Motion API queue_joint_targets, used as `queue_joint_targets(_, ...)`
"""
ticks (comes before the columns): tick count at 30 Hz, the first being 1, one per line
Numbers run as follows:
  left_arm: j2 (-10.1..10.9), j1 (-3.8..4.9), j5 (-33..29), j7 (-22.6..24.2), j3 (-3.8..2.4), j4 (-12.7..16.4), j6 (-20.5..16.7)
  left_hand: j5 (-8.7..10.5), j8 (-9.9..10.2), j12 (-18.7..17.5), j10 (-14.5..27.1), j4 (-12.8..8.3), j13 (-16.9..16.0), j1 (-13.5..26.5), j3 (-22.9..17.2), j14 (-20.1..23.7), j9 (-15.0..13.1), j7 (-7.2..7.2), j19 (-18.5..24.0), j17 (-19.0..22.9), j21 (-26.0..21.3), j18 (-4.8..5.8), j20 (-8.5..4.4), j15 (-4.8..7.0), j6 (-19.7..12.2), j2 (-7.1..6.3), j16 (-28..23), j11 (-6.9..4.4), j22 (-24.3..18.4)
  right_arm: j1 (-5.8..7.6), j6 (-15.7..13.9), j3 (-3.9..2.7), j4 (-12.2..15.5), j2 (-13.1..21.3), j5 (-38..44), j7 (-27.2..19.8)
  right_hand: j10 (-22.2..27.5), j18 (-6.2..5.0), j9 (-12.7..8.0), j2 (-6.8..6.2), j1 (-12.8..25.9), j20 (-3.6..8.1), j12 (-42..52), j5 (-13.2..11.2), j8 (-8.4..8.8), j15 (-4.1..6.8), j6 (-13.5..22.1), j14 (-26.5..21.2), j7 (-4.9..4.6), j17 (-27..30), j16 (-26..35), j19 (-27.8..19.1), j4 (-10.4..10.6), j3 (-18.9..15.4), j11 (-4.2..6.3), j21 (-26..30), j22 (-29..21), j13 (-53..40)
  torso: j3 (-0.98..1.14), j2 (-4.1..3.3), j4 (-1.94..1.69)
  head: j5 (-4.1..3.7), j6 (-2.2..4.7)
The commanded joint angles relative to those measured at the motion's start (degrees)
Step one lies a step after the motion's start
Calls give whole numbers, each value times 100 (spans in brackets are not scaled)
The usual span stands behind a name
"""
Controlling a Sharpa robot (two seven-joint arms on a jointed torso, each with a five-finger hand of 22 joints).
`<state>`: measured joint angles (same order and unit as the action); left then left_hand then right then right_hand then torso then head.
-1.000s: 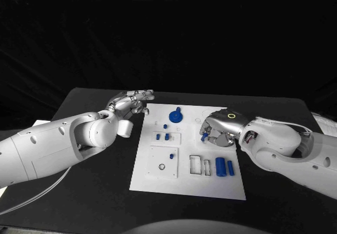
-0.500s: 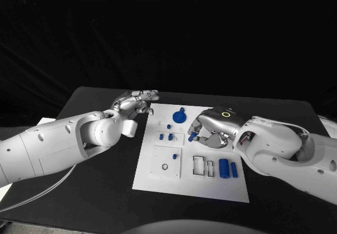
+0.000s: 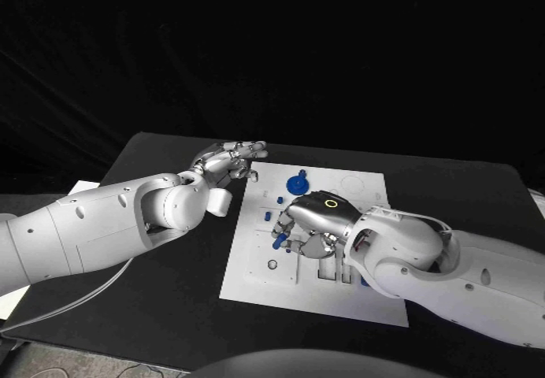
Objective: Assemble the parts on the task board
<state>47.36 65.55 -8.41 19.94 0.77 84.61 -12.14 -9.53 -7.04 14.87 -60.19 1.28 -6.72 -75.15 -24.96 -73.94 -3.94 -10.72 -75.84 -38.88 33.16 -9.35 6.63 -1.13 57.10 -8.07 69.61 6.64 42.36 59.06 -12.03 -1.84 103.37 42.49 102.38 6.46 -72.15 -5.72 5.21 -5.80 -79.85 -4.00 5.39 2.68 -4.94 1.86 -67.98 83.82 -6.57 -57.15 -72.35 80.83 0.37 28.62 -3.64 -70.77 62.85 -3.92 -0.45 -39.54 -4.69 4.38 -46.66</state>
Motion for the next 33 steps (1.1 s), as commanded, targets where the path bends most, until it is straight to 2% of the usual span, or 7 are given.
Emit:
queue_joint_targets(1, -18, 1, 22, 19, -4, 13, 103, -27, -26, 22, 35, -22, -7, -40, 11, 34, 5, -7, 50, 6, -27, -94, -9, -13, -47, 38, -22, -16, -5, -103, 221, 20, -144, -132, 4, -178, -95, 5, 7, -23, -56, 12, -29, 20, -3, 10, 6, 154, -35, 9, -29, 5, -5, 24, 75, -14, -6, -5, 5, 3, 0, 30, -16)
queue_joint_targets(6, -22, 1, 22, 17, -4, 12, 109, -27, -26, 22, 35, -22, -7, -40, 11, 34, 5, -7, 50, 6, -27, -94, -9, -13, -47, 38, -22, -16, -5, -228, 375, 48, -382, -305, 18, -180, -92, 3, 6, -21, -58, 11, -35, 21, 2, 7, 10, 152, -39, 17, -26, 1, -8, 28, 72, -7, -16, -5, 8, 0, -3, 43, -39)
queue_joint_targets(12, -24, 1, 22, 15, -4, 4, 114, -27, -26, 22, 35, -22, -7, -40, 11, 34, 5, -7, 50, 6, -27, -94, -9, -13, -47, 38, -22, -16, -5, -287, 460, 62, -506, -388, 39, -199, -91, 2, 6, -20, -59, 10, -38, 21, 3, 6, 12, 152, -41, 20, -26, -1, -11, 30, 71, -4, -20, -5, 10, 1, 0, 39, -58)
queue_joint_targets(21, -19, 0, 22, 10, -4, -4, 121, -27, -26, 22, 35, -22, -7, -40, 11, 34, 5, -7, 50, 6, -27, -94, -9, -13, -47, 38, -22, -16, -5, -304, 555, 67, -533, -396, 81, -203, -92, 3, 7, -17, -60, 10, -41, 22, 4, 5, 11, 154, -42, 4, -35, 1, -13, 33, 69, -10, -13, -5, 9, 0, 11, 26, -67)
queue_joint_targets(26, -13, 0, 23, 7, -4, -8, 119, -27, -26, 22, 35, -22, -7, -40, 11, 34, 5, -7, 50, 6, -27, -94, -9, -13, -47, 38, -22, -16, -5, -306, 613, 68, -527, -385, 134, -174, -95, 4, 7, -14, -60, 10, -42, 22, 4, 4, 8, 154, -43, 0, -38, 2, -14, 34, 69, -11, -10, -6, 12, -2, 2, 19, -85)
queue_joint_targets(33, -12, 0, 23, 1, -4, -12, 122, -27, -26, 22, 35, -22, -7, -40, 11, 34, 5, -7, 50, 6, -27, -94, -9, -13, -47, 38, -22, -16, -5, -307, 652, 68, -485, -381, 210, -143, -99, 3, 9, -12, -57, 9, -44, 21, 2, 2, 3, 154, -43, 0, -38, 0, -14, 33, 68, -10, -13, -7, 5, 2, -3, 14, -88)
